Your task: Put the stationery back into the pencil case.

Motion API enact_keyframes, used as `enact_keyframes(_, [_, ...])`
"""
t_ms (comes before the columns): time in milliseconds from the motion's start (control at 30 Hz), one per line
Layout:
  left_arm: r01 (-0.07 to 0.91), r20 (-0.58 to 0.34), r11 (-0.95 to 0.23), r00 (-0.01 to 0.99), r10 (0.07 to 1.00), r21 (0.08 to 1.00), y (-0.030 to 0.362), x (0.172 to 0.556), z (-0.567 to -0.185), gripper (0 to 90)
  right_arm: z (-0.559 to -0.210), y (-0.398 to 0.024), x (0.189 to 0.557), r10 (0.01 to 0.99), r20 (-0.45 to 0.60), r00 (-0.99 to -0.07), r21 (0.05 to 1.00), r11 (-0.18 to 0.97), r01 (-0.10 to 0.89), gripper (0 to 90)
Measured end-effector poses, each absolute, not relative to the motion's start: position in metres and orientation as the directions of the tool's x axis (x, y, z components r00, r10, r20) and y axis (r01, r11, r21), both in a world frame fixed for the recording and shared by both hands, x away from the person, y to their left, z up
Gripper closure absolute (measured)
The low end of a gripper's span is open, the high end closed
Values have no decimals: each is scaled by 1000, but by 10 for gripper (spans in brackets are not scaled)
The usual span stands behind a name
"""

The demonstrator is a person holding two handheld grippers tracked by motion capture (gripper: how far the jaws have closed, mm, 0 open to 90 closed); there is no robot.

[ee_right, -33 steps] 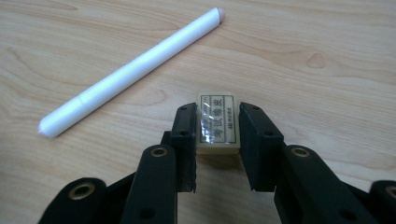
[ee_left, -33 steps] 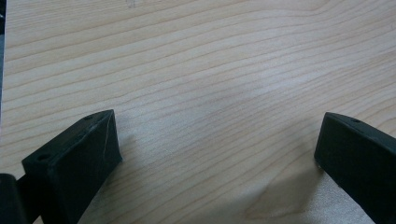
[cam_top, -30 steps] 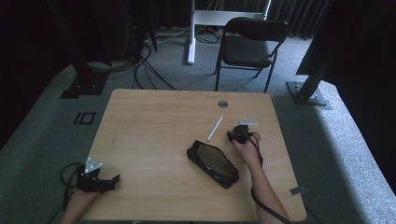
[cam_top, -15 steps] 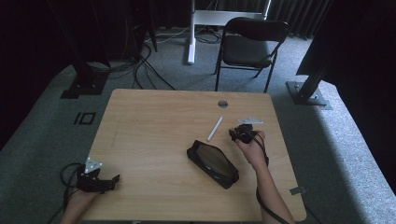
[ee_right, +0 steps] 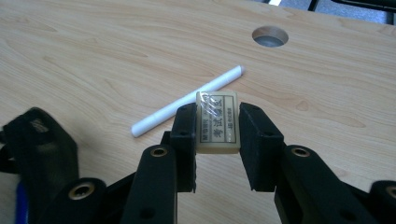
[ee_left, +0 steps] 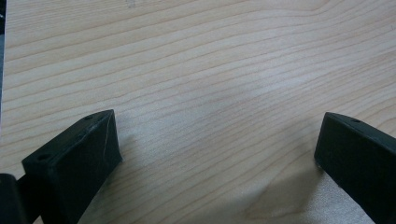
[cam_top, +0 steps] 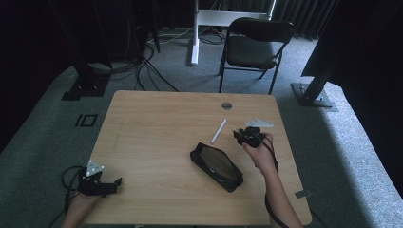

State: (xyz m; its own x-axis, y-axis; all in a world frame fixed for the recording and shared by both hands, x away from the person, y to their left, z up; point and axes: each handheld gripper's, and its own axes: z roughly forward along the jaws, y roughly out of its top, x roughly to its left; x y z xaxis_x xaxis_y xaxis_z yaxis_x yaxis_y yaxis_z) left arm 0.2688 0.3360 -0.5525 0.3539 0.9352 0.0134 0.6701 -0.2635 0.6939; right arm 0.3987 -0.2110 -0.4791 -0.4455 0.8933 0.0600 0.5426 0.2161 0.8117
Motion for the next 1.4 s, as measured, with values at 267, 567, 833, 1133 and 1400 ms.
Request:
enact_keyframes(267, [670,13,-263,354,935,694,336,269,-552,2,-467,-210,385,876,50,-479,826,234,513,682])
enact_keyframes(567, [670,13,-264,354,935,694,336,269,-552,1,-456,-205,372,856,46,-515,834,251,492,682])
enact_keyframes(833, [670,13,-264,354,935,694,336,269,-552,2,-443,-198,358,832,39,-554,848,265,458,682])
enact_keyframes(1133, [670,14,-264,354,935,694,336,269,-552,2,-431,-189,343,797,37,-603,861,280,424,682])
enact_keyframes(1400, [670,14,-264,354,935,694,336,269,-552,1,-426,-181,334,770,36,-636,865,295,406,682])
